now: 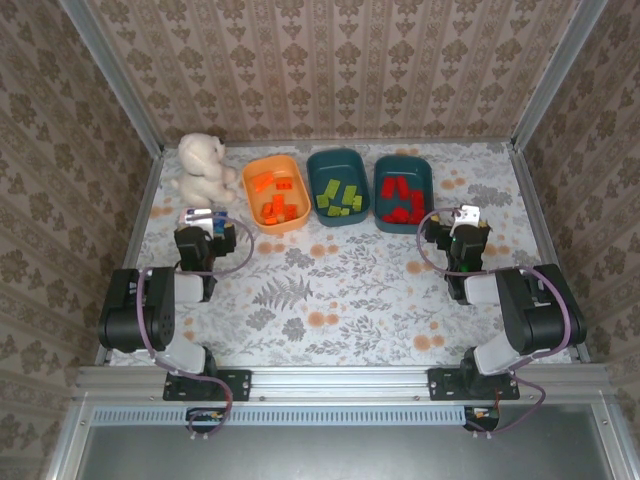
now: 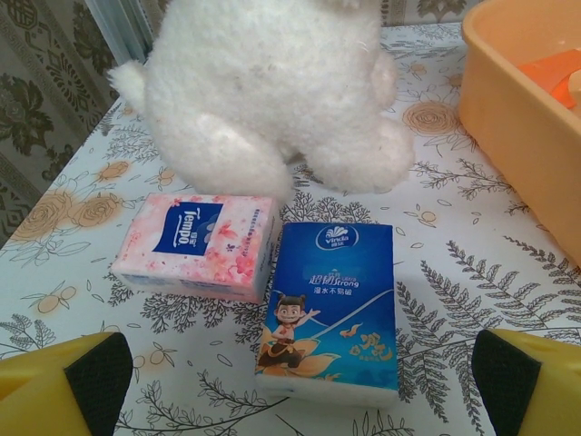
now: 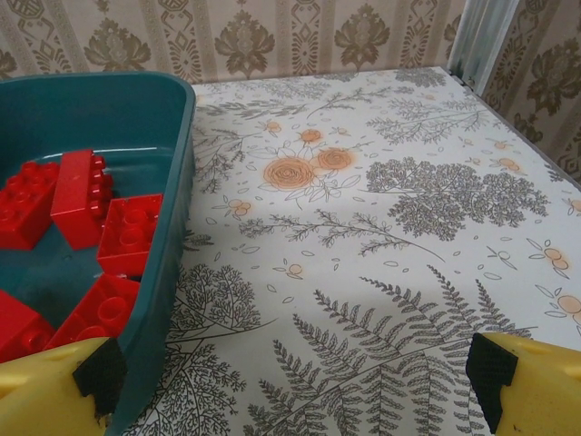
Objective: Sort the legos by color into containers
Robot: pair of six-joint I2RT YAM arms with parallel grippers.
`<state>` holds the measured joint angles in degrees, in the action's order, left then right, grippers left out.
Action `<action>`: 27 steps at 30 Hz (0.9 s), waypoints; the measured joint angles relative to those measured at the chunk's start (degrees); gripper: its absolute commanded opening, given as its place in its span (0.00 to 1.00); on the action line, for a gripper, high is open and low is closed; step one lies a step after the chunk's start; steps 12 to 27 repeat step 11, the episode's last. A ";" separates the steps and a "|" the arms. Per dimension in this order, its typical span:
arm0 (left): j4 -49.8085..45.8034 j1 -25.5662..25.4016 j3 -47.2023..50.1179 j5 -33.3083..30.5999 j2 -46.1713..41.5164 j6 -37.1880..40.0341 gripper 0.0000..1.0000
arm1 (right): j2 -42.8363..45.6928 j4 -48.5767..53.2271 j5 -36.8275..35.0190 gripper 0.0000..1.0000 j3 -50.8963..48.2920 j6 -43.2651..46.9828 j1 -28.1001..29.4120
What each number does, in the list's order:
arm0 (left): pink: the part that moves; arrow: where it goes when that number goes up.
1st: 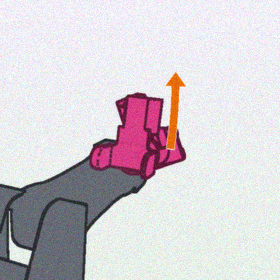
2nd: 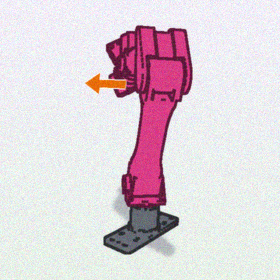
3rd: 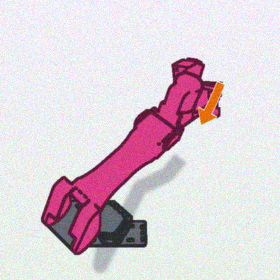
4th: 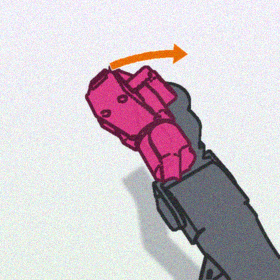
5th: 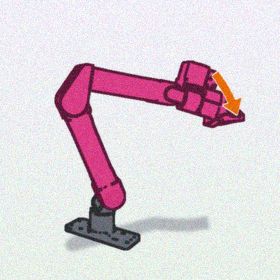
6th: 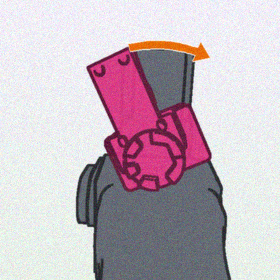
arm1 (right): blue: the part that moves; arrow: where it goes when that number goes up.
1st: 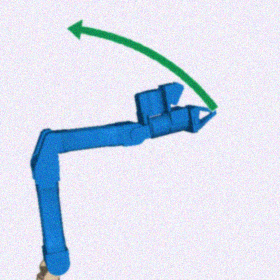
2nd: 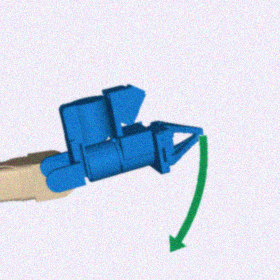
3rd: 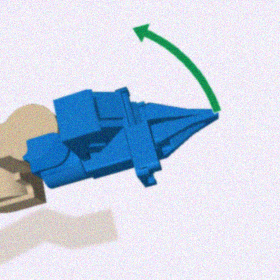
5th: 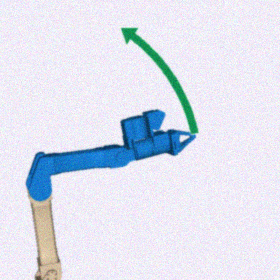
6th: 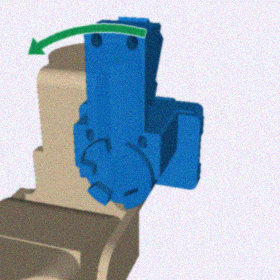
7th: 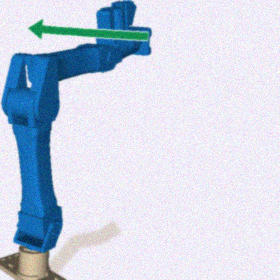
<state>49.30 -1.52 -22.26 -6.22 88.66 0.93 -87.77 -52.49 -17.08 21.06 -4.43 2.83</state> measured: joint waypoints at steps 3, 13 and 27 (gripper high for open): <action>0.00 0.00 0.00 0.00 0.00 0.00 1.00 | 0.00 0.09 0.00 1.00 0.00 0.00 0.00; 0.00 0.00 0.00 0.00 0.00 0.02 1.00 | 0.00 0.50 0.07 1.00 0.24 0.00 0.00; 0.00 0.00 0.00 0.00 0.00 0.02 1.00 | 0.00 0.50 0.07 1.00 0.24 0.00 0.00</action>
